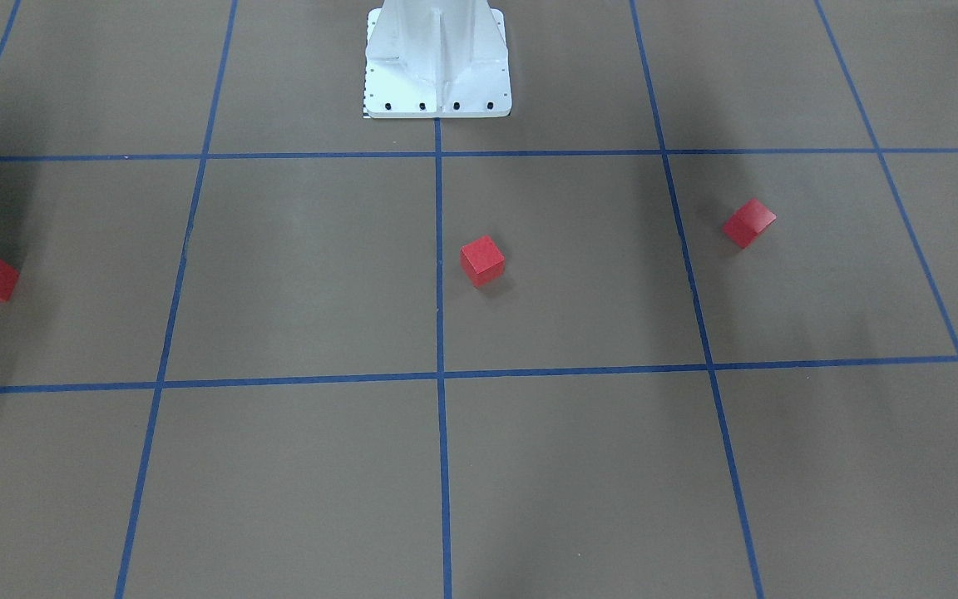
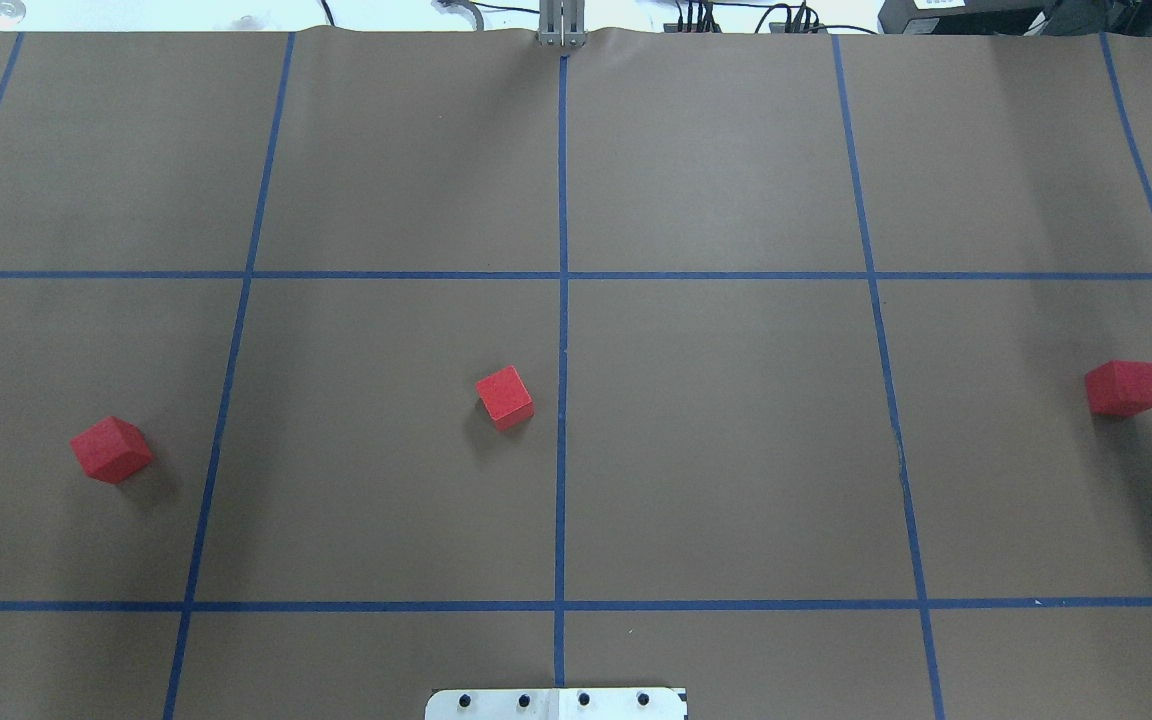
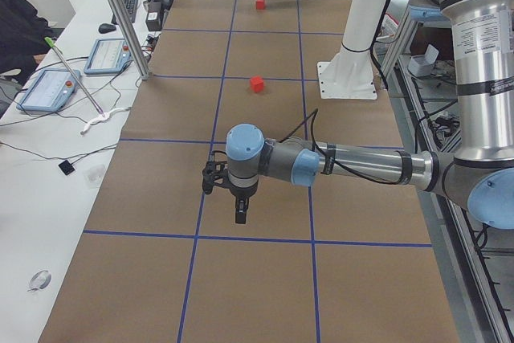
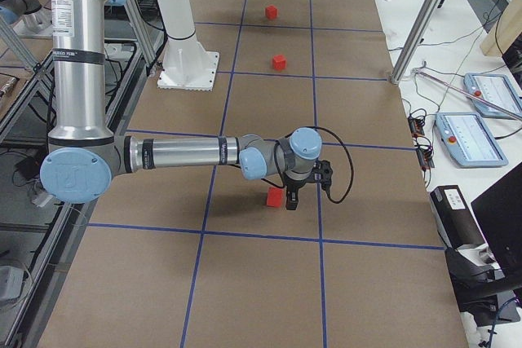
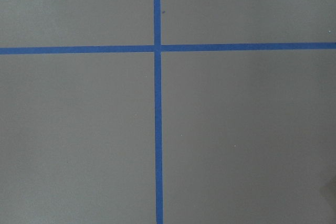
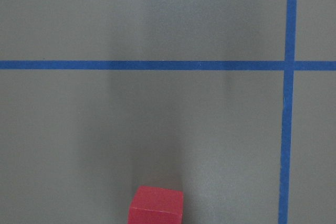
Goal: Form red blocks into L shape at center
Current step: 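Lower the right gripper onto the red cube on its side and grasp it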
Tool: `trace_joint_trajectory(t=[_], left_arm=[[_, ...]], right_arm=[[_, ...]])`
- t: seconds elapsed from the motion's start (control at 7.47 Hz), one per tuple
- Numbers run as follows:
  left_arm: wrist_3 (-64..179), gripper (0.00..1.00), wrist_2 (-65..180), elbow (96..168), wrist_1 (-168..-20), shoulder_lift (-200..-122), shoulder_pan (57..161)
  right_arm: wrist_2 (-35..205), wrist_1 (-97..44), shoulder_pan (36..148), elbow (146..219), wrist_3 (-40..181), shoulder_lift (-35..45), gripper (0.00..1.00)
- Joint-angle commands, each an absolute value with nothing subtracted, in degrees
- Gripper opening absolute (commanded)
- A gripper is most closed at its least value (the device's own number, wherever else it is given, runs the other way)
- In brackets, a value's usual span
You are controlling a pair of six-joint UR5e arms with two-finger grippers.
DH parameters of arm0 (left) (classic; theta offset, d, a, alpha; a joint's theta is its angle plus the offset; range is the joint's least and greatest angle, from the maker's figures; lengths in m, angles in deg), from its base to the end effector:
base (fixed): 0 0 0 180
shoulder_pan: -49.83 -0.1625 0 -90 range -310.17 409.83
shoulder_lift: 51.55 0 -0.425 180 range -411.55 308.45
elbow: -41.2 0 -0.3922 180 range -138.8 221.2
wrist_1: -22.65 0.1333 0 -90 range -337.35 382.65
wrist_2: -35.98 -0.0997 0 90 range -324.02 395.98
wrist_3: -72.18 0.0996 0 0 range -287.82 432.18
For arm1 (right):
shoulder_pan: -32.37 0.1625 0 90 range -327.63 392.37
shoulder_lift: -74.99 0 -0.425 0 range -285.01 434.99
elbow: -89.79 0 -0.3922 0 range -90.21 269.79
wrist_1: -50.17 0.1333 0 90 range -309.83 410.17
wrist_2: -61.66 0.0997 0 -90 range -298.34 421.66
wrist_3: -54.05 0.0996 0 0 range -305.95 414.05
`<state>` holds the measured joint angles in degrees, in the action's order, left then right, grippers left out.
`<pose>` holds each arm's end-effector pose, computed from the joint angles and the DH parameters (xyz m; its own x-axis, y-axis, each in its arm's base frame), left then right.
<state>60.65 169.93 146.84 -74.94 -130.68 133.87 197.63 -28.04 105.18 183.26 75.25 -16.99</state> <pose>-0.0199 -0.4278 0.5960 0.7068 0.0238 -0.7070 0.0407 0.9964 0.0742 -0.0860 -0.4866 0.6215 0.6776 -0.0024 0.7355 0.0457 0.9982 -0.0389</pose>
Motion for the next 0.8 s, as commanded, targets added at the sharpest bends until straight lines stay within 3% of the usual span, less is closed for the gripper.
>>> trace_joint_trajectory(t=[0.0, 0.67], left_arm=[[60.57, 1.0, 169.93, 146.84, -75.18, -130.65, 133.85], [60.57, 1.0, 169.93, 146.84, -75.18, -130.65, 133.85]], right_arm=[[196.92, -25.87, 100.24, 183.04, 80.48, -17.29, 0.99], [191.47, -19.71, 95.3, 181.82, 85.69, -19.14, 0.98]])
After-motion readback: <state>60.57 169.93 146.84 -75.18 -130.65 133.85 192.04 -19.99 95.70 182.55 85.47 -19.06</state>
